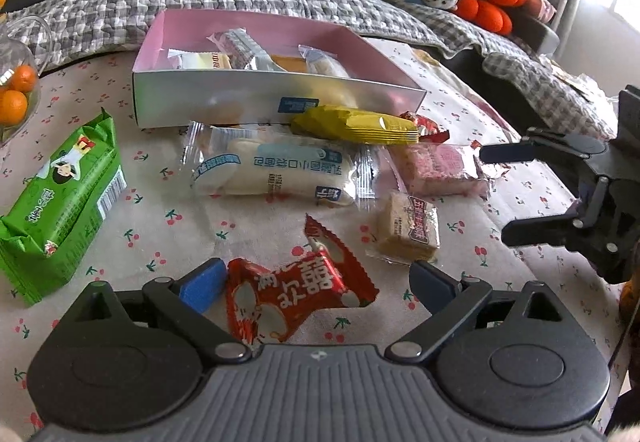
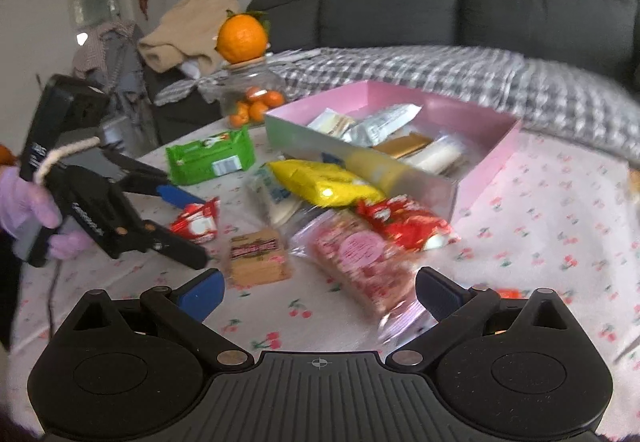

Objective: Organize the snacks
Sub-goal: 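Withdraw both tools from the pink box toward the remaining snacks, then grasp the red-and-white candy packet with the left tool while the right tool grasps the pink rice-cake bag, then carry both packets into the pink box and open both tools, then withdraw both tools from the pink box toward the remaining snacks, then grasp the yellow packet with the left tool while the right tool grasps the orange biscuit packet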

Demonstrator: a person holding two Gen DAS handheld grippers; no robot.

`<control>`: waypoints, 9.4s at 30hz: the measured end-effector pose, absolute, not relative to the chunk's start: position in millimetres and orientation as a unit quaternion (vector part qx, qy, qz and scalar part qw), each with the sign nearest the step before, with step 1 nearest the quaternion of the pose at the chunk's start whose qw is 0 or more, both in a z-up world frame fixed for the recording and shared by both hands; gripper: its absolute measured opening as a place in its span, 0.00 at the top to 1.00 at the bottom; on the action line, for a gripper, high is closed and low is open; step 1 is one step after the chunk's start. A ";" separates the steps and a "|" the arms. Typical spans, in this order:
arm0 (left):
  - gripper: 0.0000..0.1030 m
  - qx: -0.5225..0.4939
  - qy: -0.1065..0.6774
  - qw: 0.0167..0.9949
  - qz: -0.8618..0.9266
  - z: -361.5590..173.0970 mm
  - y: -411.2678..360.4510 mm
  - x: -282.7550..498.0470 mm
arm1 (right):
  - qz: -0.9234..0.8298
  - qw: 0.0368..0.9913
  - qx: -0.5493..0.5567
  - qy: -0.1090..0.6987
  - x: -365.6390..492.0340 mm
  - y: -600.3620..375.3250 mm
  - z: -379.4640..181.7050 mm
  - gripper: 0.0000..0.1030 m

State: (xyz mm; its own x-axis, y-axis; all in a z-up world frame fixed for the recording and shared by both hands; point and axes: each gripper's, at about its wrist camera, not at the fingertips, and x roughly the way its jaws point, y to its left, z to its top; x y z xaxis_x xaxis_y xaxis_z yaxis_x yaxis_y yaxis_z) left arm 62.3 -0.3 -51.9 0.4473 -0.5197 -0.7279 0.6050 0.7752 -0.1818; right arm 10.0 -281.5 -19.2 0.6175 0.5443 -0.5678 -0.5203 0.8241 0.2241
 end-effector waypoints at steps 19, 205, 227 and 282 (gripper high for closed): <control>0.31 0.104 0.400 0.856 -0.309 -48.1 0.0 55.8 | 0.291 0.889 0.016 0.353 16.8 -272.6 -29.3 0.29; 0.03 0.065 0.371 0.905 -0.198 10.2 -81.1 128.4 | 0.078 0.911 0.178 0.363 52.8 -340.8 -0.8 0.08; 0.37 0.088 0.397 0.882 -0.239 -33.0 -89.6 103.7 | 0.103 0.915 0.011 0.390 25.0 -310.4 -37.5 0.08; 0.52 0.092 0.387 0.876 -0.271 -20.7 -86.6 90.6 | 0.093 0.922 0.118 0.357 25.2 -331.5 -28.9 0.41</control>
State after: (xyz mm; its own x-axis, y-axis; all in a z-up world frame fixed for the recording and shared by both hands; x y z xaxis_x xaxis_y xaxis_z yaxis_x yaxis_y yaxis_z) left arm 90.6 -86.6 -20.7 0.5528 -0.4047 -0.7285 0.5468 0.8358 -0.0494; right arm 25.2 -331.5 -28.9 0.7277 0.2553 -0.6366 -0.0870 0.9550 0.2835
